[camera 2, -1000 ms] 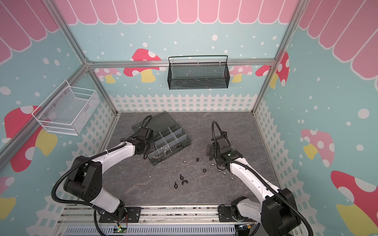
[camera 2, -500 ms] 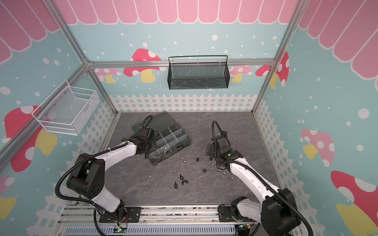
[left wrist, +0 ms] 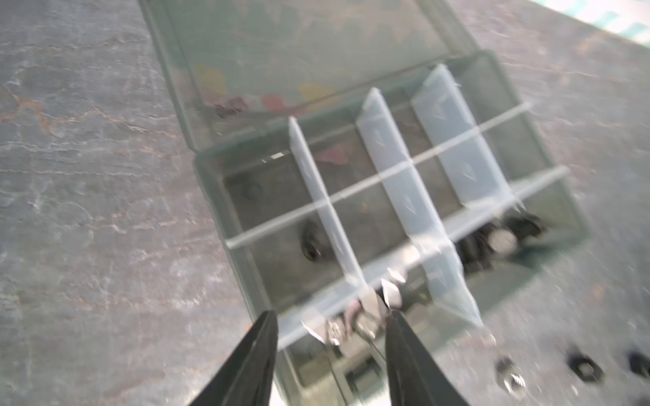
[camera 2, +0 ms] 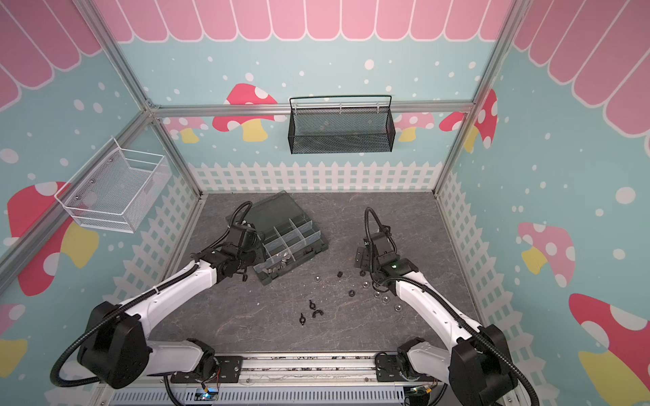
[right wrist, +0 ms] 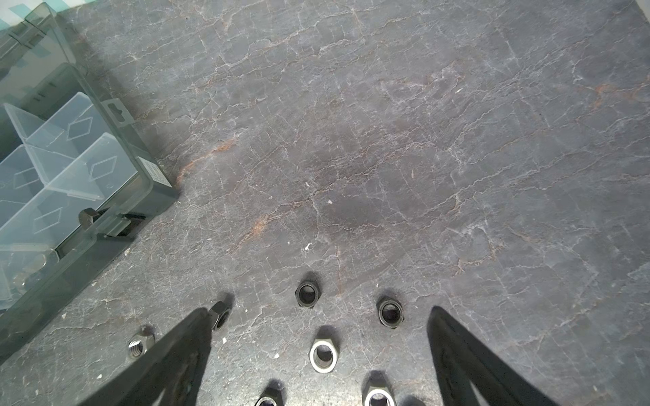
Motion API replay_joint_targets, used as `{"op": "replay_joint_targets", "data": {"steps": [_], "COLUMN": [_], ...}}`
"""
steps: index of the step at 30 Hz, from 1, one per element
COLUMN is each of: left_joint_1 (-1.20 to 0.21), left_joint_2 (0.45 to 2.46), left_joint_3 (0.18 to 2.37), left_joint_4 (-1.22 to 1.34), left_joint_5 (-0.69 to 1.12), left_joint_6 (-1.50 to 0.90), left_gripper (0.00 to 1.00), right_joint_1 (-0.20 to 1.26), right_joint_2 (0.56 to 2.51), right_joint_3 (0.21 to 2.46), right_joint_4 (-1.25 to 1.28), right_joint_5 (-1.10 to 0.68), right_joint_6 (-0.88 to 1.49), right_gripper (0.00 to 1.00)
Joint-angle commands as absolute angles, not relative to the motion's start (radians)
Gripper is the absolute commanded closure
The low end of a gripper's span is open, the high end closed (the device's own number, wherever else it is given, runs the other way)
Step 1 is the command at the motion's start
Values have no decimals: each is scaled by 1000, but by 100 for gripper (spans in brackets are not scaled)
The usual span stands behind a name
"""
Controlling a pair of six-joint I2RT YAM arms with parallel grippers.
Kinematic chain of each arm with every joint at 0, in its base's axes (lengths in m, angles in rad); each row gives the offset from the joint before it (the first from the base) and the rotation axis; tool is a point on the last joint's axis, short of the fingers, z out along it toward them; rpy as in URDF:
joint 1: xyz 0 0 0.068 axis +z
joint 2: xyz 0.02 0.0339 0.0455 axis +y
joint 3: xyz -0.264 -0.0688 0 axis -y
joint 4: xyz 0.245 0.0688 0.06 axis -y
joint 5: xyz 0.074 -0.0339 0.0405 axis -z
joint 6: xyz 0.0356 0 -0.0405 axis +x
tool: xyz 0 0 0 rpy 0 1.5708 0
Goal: Sort the screws and nuts into containers
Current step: Pick up the nut from the bottom-center of the table.
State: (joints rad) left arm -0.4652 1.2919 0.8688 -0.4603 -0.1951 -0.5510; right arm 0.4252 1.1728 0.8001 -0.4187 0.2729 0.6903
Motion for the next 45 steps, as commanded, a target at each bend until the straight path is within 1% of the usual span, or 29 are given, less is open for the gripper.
{"op": "replay_joint_targets", "data": {"steps": [1,7,12,14,23,28,33,38,45], "left_joint_1": [-559,-785,-946,-985,-1103,-1141,-1142,-1143,-1142], "left_joint_2": [1218,1141,1197,1243,1431,1520,1556,1568,1589], "left_joint_3": [812,734,749,766,844,884,880,860,861], "left_joint_4": [-555,-592,-597,-596,-590,-592,-601,-611,-638], "left_joint_5": [-214,-212,-225,-227,-141,-126,-129,-108,-107], "left_joint_6": [-623,-754,-805,-800,-741,-719,-734,-746,-725], "left_gripper": [45,41,35,33,34,34,42,46,59], "right_joint_1": [419,420,419,419,419,419,419,420,419], "right_joint_2": [1155,1160,1158,1157,1159,1169,1173,1172,1176], "right_joint_3": [800,797,793,790,786,788,789,785,786], "right_joint_4": [-423,-423,-422,-421,-419,-411,-411,-407,-390], "right_joint_5": [287,281,277,276,292,287,290,286,279], "right_joint_6": [715,719,724,724,723,722,723,729,733], "right_gripper": [3,3,3,3,3,3,3,3,3]}}
